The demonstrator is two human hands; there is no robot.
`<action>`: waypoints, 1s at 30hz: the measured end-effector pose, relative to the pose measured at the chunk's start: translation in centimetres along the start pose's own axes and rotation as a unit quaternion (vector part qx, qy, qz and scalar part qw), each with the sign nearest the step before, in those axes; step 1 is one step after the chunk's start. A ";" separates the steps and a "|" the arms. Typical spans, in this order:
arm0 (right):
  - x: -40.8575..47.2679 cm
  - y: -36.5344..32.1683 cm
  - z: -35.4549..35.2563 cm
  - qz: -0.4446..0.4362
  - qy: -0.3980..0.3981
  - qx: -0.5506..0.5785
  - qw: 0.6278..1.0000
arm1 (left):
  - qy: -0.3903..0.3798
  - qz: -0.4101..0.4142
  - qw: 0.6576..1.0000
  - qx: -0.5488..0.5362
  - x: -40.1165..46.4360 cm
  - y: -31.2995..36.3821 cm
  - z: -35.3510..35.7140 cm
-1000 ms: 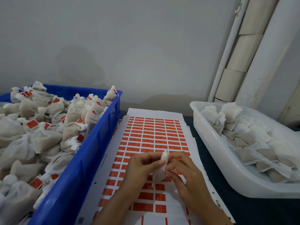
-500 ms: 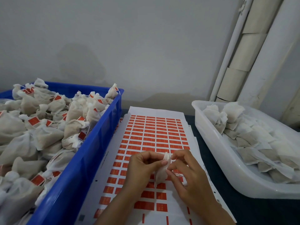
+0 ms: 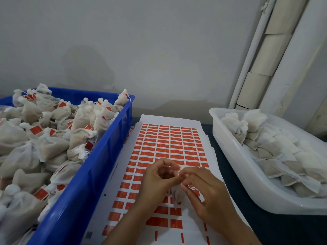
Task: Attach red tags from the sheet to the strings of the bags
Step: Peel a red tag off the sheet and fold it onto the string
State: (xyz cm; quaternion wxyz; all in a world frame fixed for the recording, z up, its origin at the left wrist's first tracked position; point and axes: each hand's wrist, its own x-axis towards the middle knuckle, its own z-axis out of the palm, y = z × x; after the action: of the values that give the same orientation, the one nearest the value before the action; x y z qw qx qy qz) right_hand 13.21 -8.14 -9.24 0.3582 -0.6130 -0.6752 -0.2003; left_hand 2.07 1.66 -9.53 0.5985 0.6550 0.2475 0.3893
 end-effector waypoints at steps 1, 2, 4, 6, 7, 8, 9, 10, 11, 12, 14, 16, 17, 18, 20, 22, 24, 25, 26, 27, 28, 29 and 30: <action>0.0 0.1 0.1 0.000 -0.004 -0.002 1.000 | -0.002 -0.009 1.000 -0.003 0.0 0.0 0.0; 0.0 0.1 0.1 0.002 -0.010 -0.001 1.000 | -0.007 -0.020 1.000 -0.010 0.1 0.0 0.0; -0.1 0.2 0.2 0.012 -0.019 0.011 1.000 | -0.020 -0.044 0.998 -0.029 0.1 -0.1 0.0; -0.1 0.3 0.3 0.022 -0.022 0.028 0.999 | -0.039 -0.065 0.996 -0.055 0.0 -0.2 0.0; -0.1 0.4 0.3 0.027 -0.022 0.035 0.999 | -0.049 -0.075 0.993 -0.072 -0.1 -0.2 0.0; -0.1 0.4 0.3 0.030 -0.019 0.040 0.999 | -0.058 -0.085 0.991 -0.088 -0.1 -0.2 0.1; -0.2 0.4 0.4 0.031 -0.013 0.040 0.999 | -0.066 -0.095 0.988 -0.102 -0.1 -0.3 0.1; -0.3 0.5 0.5 0.029 -0.004 0.031 0.999 | -0.071 -0.106 0.985 -0.114 -0.1 -0.3 0.1; -0.4 0.5 0.6 0.028 0.007 0.018 0.999 | -0.074 -0.117 0.982 -0.128 0.0 -0.4 0.1; -0.5 0.6 0.7 0.029 0.018 0.001 0.999 | -0.076 -0.127 0.978 -0.145 0.1 -0.4 0.1; -0.6 0.6 0.9 0.034 0.033 -0.026 0.999 | -0.080 -0.143 0.967 -0.193 0.2 -0.4 0.0; -0.7 0.7 0.9 0.034 0.038 -0.039 0.998 | -0.084 -0.152 0.956 -0.236 0.2 -0.3 -0.2; -0.6 0.7 0.9 0.036 0.038 -0.037 0.998 | -0.087 -0.152 0.953 -0.246 0.3 -0.3 -0.2; -0.6 0.6 0.9 0.043 0.036 -0.028 0.998 | -0.090 -0.150 0.954 -0.244 0.3 -0.4 -0.3; -0.3 0.5 0.9 0.066 0.037 -0.003 0.997 | -0.093 -0.137 0.964 -0.208 0.2 -0.5 -0.2; -0.1 0.1 0.8 0.091 0.045 0.039 0.994 | -0.084 -0.113 0.978 -0.152 0.2 -0.6 -0.1; 0.3 -0.1 0.5 0.138 0.052 0.095 0.984 | -0.074 -0.080 0.988 -0.111 0.2 -0.6 -0.1; 0.3 0.0 0.5 0.169 0.054 0.119 0.977 | -0.073 -0.065 0.990 -0.101 0.2 -0.5 -0.1; 0.2 0.2 0.7 0.204 0.052 0.143 0.967 | -0.073 -0.052 0.992 -0.093 0.1 -0.4 0.0; 0.1 0.3 0.8 0.228 0.045 0.165 0.959 | -0.074 -0.042 0.993 -0.088 0.1 -0.3 0.0; 0.0 0.6 0.9 0.238 0.039 0.173 0.955 | -0.076 -0.031 0.993 -0.082 0.1 -0.3 0.1; 0.0 0.7 0.9 0.243 0.035 0.184 0.952 | -0.078 -0.021 0.994 -0.074 0.0 -0.2 0.2; 0.0 0.8 0.9 0.252 0.035 0.196 0.947 | -0.080 -0.014 0.995 -0.065 0.0 -0.1 0.3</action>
State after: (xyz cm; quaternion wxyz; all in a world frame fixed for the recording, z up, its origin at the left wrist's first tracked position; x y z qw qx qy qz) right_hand 13.76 -7.40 -9.97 0.5338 -0.6730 -0.5118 0.0112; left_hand 2.28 1.51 -9.65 0.6626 0.6406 0.1821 0.3428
